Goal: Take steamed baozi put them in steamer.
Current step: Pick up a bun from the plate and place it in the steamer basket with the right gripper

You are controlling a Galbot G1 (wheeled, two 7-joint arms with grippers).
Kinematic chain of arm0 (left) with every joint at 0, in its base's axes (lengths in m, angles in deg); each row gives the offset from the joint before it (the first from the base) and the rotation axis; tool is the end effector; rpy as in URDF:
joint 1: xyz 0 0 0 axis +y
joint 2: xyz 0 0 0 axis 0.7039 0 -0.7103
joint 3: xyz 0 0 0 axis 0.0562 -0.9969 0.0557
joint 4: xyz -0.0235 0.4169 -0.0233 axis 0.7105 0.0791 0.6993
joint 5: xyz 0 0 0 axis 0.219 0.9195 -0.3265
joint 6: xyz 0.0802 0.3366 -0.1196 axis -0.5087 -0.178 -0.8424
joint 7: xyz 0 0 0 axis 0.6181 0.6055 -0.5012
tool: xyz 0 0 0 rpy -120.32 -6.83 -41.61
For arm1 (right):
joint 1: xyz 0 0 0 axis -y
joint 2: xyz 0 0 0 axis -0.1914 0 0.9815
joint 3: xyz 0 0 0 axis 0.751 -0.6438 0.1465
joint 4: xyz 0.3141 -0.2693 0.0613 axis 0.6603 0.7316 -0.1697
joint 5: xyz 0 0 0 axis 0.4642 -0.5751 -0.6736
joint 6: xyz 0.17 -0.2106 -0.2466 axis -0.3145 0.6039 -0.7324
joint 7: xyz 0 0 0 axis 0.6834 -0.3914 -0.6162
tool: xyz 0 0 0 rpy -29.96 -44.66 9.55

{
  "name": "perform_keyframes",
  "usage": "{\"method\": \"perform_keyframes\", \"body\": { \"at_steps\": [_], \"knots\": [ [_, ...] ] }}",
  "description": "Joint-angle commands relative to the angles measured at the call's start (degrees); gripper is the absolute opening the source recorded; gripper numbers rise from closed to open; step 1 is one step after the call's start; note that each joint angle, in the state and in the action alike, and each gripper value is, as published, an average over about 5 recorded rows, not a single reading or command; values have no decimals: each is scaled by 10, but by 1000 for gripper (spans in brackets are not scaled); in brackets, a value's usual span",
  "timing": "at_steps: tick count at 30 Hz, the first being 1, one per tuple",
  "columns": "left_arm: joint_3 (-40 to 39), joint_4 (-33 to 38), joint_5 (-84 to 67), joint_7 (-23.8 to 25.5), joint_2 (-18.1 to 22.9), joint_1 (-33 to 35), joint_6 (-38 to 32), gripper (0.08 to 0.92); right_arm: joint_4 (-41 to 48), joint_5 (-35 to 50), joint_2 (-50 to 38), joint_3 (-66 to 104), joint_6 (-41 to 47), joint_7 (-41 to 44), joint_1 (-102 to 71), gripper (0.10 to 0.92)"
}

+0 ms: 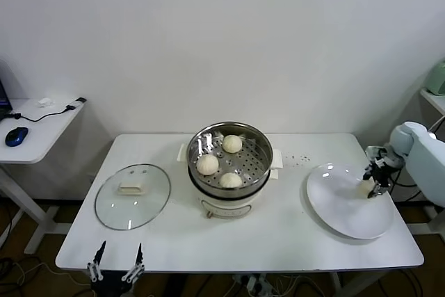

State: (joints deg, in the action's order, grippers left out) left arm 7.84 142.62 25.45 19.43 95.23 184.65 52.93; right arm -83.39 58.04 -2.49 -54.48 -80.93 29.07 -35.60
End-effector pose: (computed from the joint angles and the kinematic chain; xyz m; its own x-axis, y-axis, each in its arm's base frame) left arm 0.0219 0.0394 -0.3927 -0.9641 -0.1256 0.2341 -0.0612 0.9624 0.2646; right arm 0.6265 -0.3591 -0.2192 -0.0890 -0.0210 0.9958 -0.9924 0.0872 -0.0868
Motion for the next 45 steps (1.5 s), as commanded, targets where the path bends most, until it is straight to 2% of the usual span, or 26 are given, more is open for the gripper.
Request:
{"method": "perform_keyframes", "body": {
  "at_steps": [1, 9, 16, 25, 34, 45],
  "knots": [
    [-4, 2, -2, 0, 1, 2, -2, 823, -48, 233, 15, -227, 59, -1, 176, 602],
    [-14, 8, -6, 10, -4, -1, 2, 823, -129, 484, 98, -446, 152, -26, 360, 602],
    [-21, 12, -13, 18, -11, 1, -1, 823, -179, 620, 181, -541, 203, -52, 430, 602],
    [-28, 12, -19, 16, -24, 11, -15, 823, -234, 680, 251, -601, 240, -93, 430, 602],
    [-27, 12, -19, 18, -27, 16, -21, 823, -234, 664, 294, -620, 250, -114, 380, 602],
    [-17, 3, -30, 16, -27, 14, -22, 823, -190, 628, 317, -624, 248, -115, 321, 602]
  ]
}}
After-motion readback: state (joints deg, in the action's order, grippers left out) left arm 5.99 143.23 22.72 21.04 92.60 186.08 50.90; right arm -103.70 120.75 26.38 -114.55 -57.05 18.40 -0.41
